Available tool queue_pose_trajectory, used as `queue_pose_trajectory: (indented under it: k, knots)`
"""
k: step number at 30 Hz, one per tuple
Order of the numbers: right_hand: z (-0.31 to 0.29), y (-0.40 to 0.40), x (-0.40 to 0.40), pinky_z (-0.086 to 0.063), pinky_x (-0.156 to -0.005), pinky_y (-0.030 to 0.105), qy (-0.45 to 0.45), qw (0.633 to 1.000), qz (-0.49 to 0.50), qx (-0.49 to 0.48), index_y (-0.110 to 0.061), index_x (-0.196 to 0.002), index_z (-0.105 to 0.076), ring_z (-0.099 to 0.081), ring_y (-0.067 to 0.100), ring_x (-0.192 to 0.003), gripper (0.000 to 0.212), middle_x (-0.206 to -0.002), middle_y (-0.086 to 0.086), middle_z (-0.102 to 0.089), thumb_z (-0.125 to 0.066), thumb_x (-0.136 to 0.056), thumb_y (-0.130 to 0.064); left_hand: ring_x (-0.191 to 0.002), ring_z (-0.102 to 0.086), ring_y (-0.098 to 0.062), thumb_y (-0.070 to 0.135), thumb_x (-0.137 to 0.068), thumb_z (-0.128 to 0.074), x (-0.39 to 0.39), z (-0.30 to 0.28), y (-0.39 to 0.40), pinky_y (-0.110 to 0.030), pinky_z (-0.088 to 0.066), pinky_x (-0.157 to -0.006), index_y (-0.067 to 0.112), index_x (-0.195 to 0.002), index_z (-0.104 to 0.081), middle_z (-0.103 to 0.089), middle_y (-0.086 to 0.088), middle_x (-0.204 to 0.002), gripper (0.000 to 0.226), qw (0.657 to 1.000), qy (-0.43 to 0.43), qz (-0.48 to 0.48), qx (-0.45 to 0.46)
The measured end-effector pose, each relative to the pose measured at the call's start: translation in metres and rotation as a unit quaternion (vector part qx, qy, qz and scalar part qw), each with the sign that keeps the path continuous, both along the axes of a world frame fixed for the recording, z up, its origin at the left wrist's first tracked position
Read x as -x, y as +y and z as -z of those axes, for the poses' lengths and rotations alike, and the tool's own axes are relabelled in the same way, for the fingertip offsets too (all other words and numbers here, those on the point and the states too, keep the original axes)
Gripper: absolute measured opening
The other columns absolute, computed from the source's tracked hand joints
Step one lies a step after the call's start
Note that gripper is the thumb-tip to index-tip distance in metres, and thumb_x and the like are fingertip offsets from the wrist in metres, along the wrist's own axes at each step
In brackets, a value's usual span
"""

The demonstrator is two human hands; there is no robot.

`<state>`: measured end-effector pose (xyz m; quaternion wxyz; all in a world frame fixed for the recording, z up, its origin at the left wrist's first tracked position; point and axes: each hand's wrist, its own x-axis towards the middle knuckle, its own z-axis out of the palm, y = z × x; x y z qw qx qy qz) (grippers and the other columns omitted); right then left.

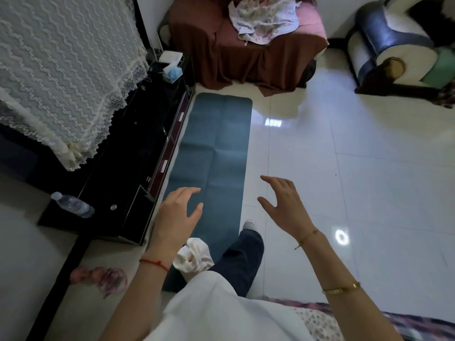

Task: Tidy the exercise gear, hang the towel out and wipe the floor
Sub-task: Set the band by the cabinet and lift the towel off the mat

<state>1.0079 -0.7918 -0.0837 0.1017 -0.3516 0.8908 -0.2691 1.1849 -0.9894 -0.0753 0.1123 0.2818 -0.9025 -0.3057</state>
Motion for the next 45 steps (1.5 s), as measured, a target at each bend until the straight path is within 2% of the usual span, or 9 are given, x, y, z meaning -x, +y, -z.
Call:
queue_pose_trajectory:
  k: [7, 14, 17, 24, 28, 31, 35, 41, 45]
  knots:
    - [0.001, -0.043, 0.141, -0.032, -0.110, 0.030, 0.000, 0.999, -0.038, -0.016, -0.020, -0.140, -0.043, -0.036, 0.019, -0.132, 0.051, -0.139, -0.003, -0.050, -0.061, -0.092, -0.028, -0.123, -0.052, -0.017, 0.019, -0.091, -0.066, 0.126, 0.009, -0.027, -0.035, -0.043, -0.105, 0.015, -0.126, -0.062, -0.061, 0.001, -0.128, 0.035, 0.999, 0.012, -0.043, -0.010]
    - [-0.018, -0.111, 0.258, -0.035, -0.109, 0.032, 0.008, 0.990, -0.136, -0.017, -0.022, -0.139, -0.045, -0.036, 0.018, -0.131, 0.051, -0.137, -0.004, -0.052, -0.062, -0.092, -0.028, -0.124, -0.052, -0.017, 0.019, -0.091, -0.065, 0.225, -0.003, -0.058, -0.034, -0.044, -0.106, 0.016, -0.127, -0.061, -0.061, 0.001, -0.129, 0.036, 0.993, 0.022, -0.118, -0.021]
    - [-0.020, -0.137, 0.287, -0.035, -0.110, 0.034, 0.004, 0.986, -0.166, -0.014, -0.022, -0.139, -0.044, -0.036, 0.019, -0.131, 0.050, -0.138, -0.003, -0.051, -0.061, -0.092, -0.030, -0.124, -0.052, -0.014, 0.020, -0.092, -0.065, 0.247, -0.013, -0.067, -0.029, -0.042, -0.106, 0.017, -0.127, -0.061, -0.060, 0.003, -0.129, 0.035, 0.990, 0.018, -0.138, -0.013]
    - [-0.016, -0.201, 0.332, -0.033, -0.109, 0.031, -0.004, 0.956, -0.292, -0.024, -0.022, -0.140, -0.044, -0.036, 0.018, -0.132, 0.050, -0.139, -0.002, -0.049, -0.059, -0.093, -0.032, -0.120, -0.053, -0.014, 0.020, -0.092, -0.065, 0.267, -0.023, -0.080, -0.033, -0.046, -0.104, 0.017, -0.126, -0.061, -0.061, 0.003, -0.126, 0.035, 0.970, 0.010, -0.244, 0.001]
    - [-0.012, -0.237, 0.348, -0.033, -0.109, 0.034, 0.000, 0.920, -0.390, -0.043, -0.024, -0.142, -0.041, -0.034, 0.019, -0.133, 0.051, -0.140, -0.001, -0.048, -0.057, -0.094, -0.033, -0.119, -0.054, -0.015, 0.019, -0.091, -0.066, 0.274, -0.019, -0.069, -0.031, -0.046, -0.102, 0.016, -0.125, -0.062, -0.062, 0.002, -0.124, 0.035, 0.938, 0.016, -0.347, 0.008]
    - [-0.007, -0.260, 0.352, -0.031, -0.109, 0.033, 0.001, 0.886, -0.460, -0.056, -0.021, -0.141, -0.043, -0.034, 0.021, -0.132, 0.051, -0.139, 0.001, -0.048, -0.058, -0.093, -0.030, -0.117, -0.054, -0.015, 0.018, -0.090, -0.067, 0.276, -0.013, -0.055, -0.026, -0.043, -0.100, 0.016, -0.124, -0.063, -0.062, 0.002, -0.124, 0.034, 0.905, 0.019, -0.424, 0.000]
    - [0.006, -0.286, 0.344, -0.036, -0.107, 0.037, -0.010, 0.843, -0.535, -0.056, -0.015, -0.137, -0.048, -0.038, 0.024, -0.128, 0.051, -0.134, 0.004, -0.052, -0.063, -0.089, -0.026, -0.116, -0.056, -0.019, 0.016, -0.090, -0.067, 0.271, 0.000, -0.035, -0.028, -0.042, -0.100, 0.016, -0.124, -0.063, -0.062, -0.002, -0.124, 0.035, 0.855, 0.011, -0.518, -0.014]
    - [0.039, -0.328, 0.308, -0.037, -0.105, 0.035, -0.004, 0.775, -0.626, -0.081, -0.013, -0.131, -0.050, -0.039, 0.026, -0.125, 0.045, -0.130, 0.005, -0.054, -0.061, -0.090, -0.024, -0.117, -0.056, -0.026, 0.016, -0.090, -0.066, 0.247, 0.034, -0.034, -0.036, -0.045, -0.100, 0.011, -0.129, -0.059, -0.061, -0.009, -0.127, 0.039, 0.797, -0.023, -0.603, -0.025]
    - [0.076, -0.359, 0.275, -0.034, -0.107, 0.034, -0.005, 0.744, -0.661, -0.096, -0.012, -0.136, -0.047, -0.036, 0.025, -0.128, 0.047, -0.133, 0.005, -0.051, -0.059, -0.092, -0.024, -0.113, -0.058, -0.027, 0.018, -0.090, -0.067, 0.219, 0.078, -0.041, -0.033, -0.045, -0.095, 0.013, -0.129, -0.059, -0.064, -0.008, -0.123, 0.040, 0.769, -0.059, -0.636, -0.030]
